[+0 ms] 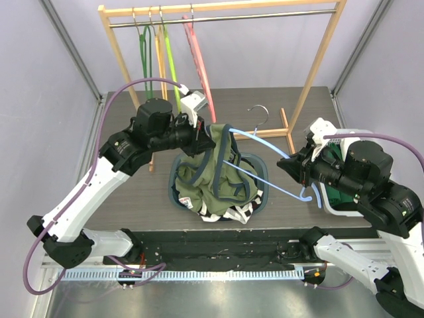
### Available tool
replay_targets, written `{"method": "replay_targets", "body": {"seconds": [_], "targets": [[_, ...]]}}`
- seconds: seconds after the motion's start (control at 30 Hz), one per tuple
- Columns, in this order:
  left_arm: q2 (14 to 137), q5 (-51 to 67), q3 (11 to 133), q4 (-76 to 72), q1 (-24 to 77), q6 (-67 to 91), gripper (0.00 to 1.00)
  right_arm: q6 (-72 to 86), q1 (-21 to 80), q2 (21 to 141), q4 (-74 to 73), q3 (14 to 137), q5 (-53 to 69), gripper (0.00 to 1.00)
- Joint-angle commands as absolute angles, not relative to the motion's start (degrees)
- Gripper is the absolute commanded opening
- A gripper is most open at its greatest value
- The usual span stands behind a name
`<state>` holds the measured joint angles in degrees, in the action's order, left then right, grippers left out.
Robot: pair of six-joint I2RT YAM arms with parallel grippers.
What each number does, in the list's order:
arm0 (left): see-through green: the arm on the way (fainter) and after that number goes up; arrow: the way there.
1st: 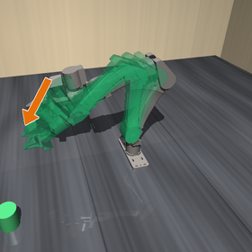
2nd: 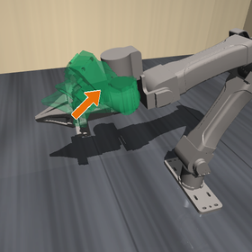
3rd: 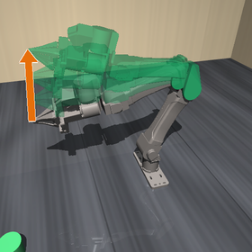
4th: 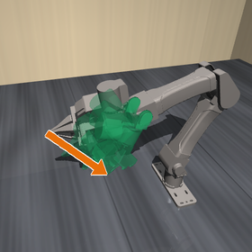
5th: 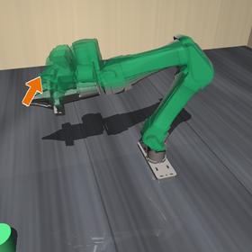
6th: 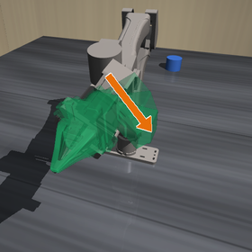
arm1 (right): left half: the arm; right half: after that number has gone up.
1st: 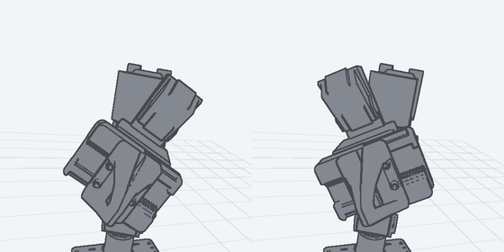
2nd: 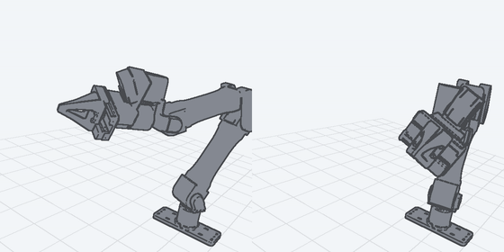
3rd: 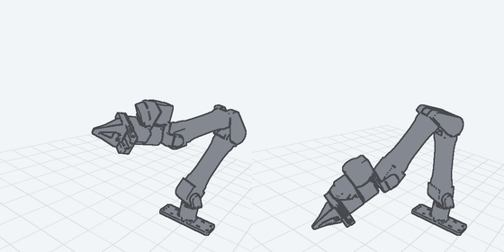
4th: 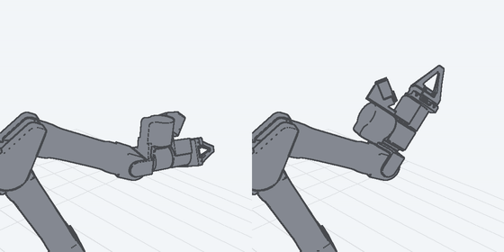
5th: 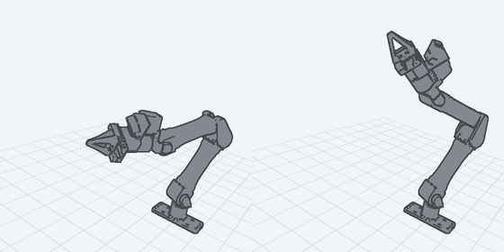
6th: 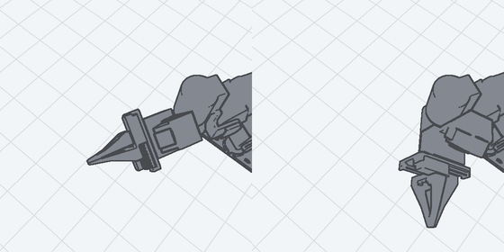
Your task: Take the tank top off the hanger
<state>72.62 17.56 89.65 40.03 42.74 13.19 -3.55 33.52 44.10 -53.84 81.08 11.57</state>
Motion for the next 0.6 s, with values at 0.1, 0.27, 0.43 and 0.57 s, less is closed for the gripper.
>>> {"method": "replay_targets", "body": {"seconds": [0.1,0.27,0.43,0.57], "targets": [[70.31,18.63,99.74,39.55,41.75,8.79,0.00,-3.87,33.40,43.07,-52.90,83.32,8.88,0.01],[70.84,16.27,108.01,42.27,39.99,4.93,0.00,-4.75,33.49,42.28,-57.64,87.18,6.86,0.01],[70.14,13.10,107.32,43.51,38.59,3.34,0.00,-4.66,33.40,39.64,-61.08,92.18,5.54,0.01],[69.43,12.48,102.23,43.50,38.41,3.87,0.00,-6.50,33.40,35.87,-64.33,95.27,1.94,0.01]]}}
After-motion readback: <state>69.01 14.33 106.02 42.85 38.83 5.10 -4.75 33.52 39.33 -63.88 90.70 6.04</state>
